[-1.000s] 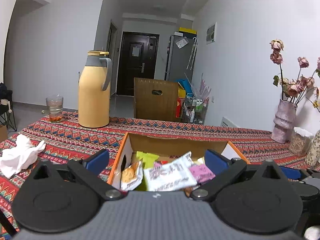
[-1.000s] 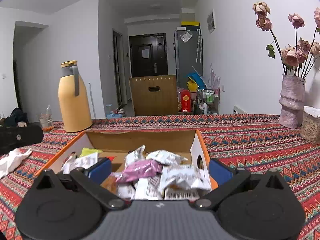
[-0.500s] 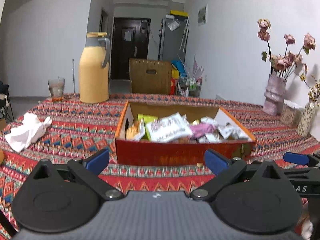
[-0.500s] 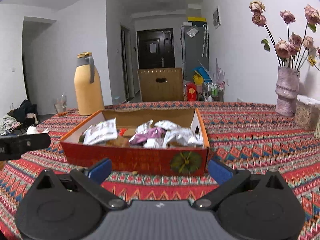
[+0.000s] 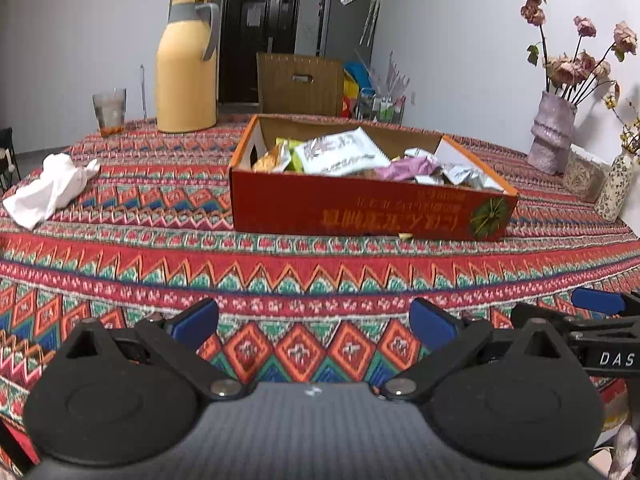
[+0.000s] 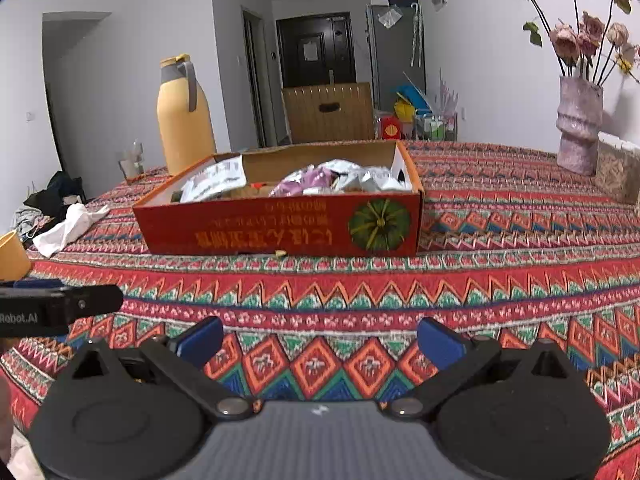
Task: Organize snacks
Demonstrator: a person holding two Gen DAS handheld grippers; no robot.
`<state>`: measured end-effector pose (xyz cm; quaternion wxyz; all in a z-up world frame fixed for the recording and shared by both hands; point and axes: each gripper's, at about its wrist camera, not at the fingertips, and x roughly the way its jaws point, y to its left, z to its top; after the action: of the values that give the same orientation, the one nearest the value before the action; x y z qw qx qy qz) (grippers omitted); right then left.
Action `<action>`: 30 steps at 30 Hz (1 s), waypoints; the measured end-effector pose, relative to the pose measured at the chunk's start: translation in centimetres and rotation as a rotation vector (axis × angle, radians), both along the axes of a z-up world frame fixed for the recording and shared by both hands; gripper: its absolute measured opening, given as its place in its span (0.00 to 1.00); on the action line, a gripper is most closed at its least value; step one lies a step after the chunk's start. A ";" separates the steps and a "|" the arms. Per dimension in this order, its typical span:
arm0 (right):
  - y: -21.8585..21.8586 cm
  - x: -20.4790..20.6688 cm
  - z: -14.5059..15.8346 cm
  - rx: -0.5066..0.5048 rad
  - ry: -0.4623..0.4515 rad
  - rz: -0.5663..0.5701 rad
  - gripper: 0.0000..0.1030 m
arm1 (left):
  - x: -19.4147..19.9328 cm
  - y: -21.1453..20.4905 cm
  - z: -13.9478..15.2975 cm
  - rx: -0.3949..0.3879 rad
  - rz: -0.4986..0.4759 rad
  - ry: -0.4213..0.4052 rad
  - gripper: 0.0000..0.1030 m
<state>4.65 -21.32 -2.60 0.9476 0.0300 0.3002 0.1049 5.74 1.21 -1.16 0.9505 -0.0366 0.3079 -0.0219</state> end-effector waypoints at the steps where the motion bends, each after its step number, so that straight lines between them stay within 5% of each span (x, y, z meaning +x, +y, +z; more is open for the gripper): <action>1: 0.0 0.1 -0.1 0.002 0.004 -0.001 1.00 | 0.0 0.0 -0.1 0.001 0.002 0.005 1.00; 30: -0.2 0.4 -1.2 0.010 0.036 -0.004 1.00 | -0.2 -0.4 -0.6 0.017 0.005 0.024 1.00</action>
<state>5.06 -21.50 -3.83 0.9420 0.0372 0.3168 0.1042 5.53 0.82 -1.73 0.9471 -0.0297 0.3192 -0.0167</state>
